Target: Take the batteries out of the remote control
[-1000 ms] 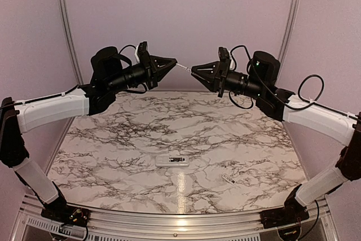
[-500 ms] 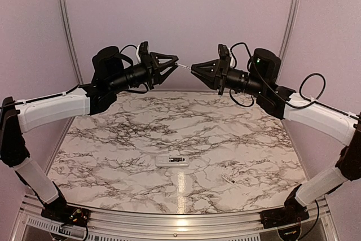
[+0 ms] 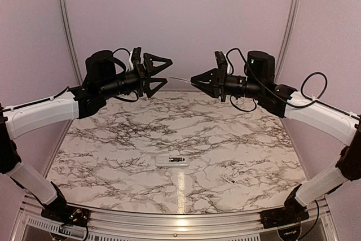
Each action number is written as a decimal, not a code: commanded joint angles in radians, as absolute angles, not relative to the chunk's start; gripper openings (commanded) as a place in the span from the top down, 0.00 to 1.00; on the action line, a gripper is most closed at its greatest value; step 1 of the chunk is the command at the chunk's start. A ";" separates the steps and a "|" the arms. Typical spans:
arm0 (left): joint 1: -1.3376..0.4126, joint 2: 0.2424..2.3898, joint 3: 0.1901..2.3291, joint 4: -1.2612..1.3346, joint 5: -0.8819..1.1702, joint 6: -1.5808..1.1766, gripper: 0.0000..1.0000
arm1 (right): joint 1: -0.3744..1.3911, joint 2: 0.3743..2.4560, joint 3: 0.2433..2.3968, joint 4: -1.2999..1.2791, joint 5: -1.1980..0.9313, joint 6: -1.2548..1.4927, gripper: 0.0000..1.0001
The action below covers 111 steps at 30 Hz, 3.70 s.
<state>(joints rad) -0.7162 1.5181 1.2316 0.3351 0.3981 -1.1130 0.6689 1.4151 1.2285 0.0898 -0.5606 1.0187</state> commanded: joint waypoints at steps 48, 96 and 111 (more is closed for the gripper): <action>-0.792 1.692 1.128 -0.543 0.295 -0.667 0.31 | 0.838 1.769 1.619 -1.022 -0.253 0.301 1.00; -0.792 1.854 1.206 -0.529 0.331 -0.620 0.46 | 0.857 2.006 1.738 -1.033 -0.201 0.382 1.00; -0.793 1.870 1.216 -0.527 0.336 -0.617 0.49 | 0.858 2.019 1.724 -1.019 -0.212 0.375 1.00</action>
<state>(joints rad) -0.7914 1.8523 1.1919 -0.5282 0.3305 -0.6342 0.8482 1.9957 1.6920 -1.0134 -0.2211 0.3702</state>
